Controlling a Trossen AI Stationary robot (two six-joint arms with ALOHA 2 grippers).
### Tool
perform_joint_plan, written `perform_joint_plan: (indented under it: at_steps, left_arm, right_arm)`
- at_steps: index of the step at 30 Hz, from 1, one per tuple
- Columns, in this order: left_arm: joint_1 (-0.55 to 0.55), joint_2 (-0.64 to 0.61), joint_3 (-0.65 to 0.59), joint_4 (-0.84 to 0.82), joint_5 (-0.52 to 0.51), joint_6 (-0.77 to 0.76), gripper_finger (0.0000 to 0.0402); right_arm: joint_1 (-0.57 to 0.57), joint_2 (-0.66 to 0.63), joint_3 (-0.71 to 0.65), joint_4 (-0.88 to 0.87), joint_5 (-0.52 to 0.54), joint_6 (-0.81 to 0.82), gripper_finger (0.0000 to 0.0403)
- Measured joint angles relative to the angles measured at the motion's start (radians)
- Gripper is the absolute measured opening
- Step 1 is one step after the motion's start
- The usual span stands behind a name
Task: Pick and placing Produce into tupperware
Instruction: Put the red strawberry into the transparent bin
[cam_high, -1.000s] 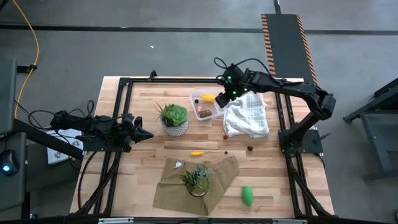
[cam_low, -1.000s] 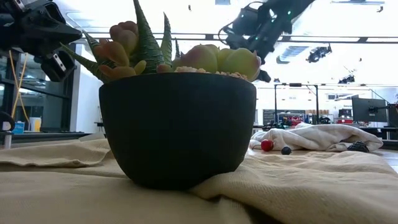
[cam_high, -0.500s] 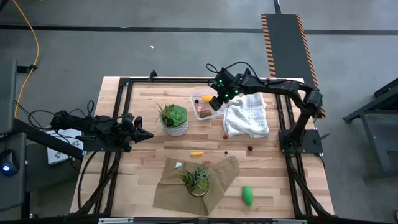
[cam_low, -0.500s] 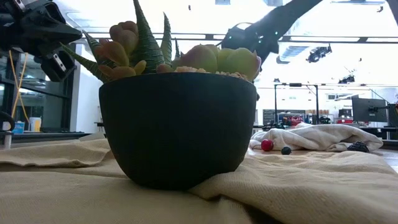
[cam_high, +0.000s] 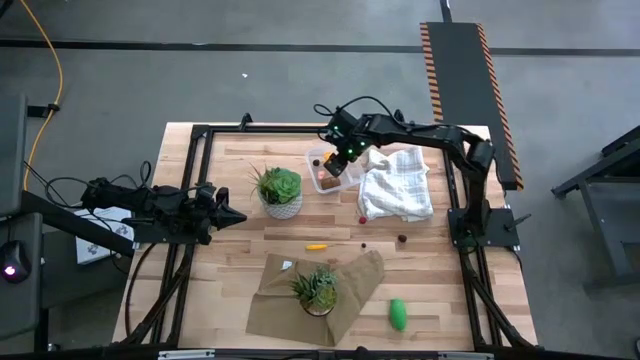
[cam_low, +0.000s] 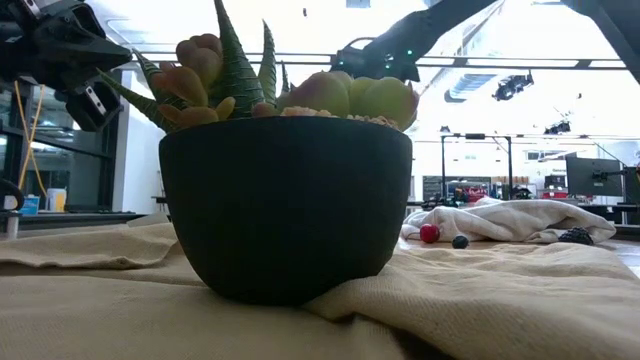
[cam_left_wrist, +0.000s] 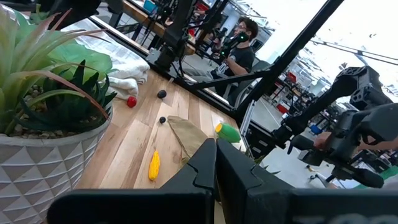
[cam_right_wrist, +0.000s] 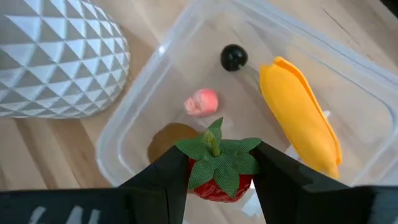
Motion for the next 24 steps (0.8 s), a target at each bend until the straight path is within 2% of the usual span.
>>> perform_joint_plan:
  at_steps: [8, 24]
  left_arm:
    - [0.000, 0.000, 0.000, 0.000, 0.000, 0.000, 0.0001]
    - [0.000, 0.000, 0.000, 0.000, 0.000, 0.000, 0.0001]
  right_arm:
    - [0.001, 0.022, 0.018, -0.059, 0.025, -0.014, 0.0140]
    - [0.000, 0.022, 0.016, -0.061, 0.023, -0.014, 0.0140]
